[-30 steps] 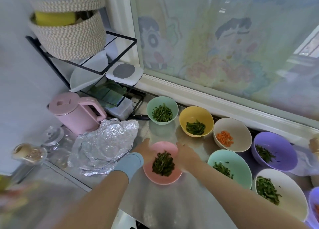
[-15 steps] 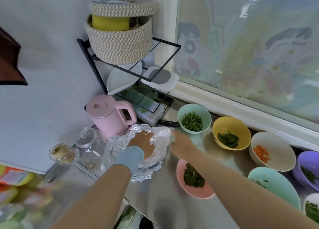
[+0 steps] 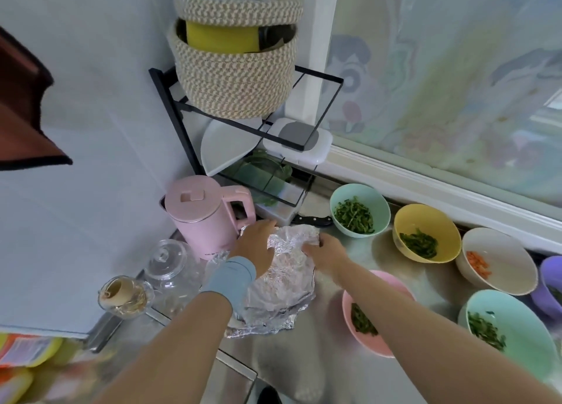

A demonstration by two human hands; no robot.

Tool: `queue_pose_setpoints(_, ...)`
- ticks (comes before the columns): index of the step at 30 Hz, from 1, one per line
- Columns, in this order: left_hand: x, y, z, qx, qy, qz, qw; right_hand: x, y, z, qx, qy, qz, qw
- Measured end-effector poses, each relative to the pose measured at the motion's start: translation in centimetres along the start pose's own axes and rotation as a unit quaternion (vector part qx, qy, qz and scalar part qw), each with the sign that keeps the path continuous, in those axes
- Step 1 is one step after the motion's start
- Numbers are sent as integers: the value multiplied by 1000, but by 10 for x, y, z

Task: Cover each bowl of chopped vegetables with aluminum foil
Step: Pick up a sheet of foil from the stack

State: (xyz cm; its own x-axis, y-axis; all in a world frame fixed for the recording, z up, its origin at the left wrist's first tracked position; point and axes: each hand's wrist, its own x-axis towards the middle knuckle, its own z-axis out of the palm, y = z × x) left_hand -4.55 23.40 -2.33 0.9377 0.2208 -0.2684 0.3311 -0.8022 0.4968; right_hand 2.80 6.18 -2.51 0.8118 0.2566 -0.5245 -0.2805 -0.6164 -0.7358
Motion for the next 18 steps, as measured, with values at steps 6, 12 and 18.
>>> queue_pose_setpoints(6, -3, 6, -21, 106, 47, 74, 990, -20, -10, -22, 53, -41, -80, 995)
queue_pose_setpoints(12, -2, 33, -43, 60, -7, 23, 998, -33, -9, -60, 36, 12, -78, 996)
queue_pose_setpoints(18, -4, 77, -32, -80, -69, -19, 994, -53, 19, -118, -17, -57, -14, 998)
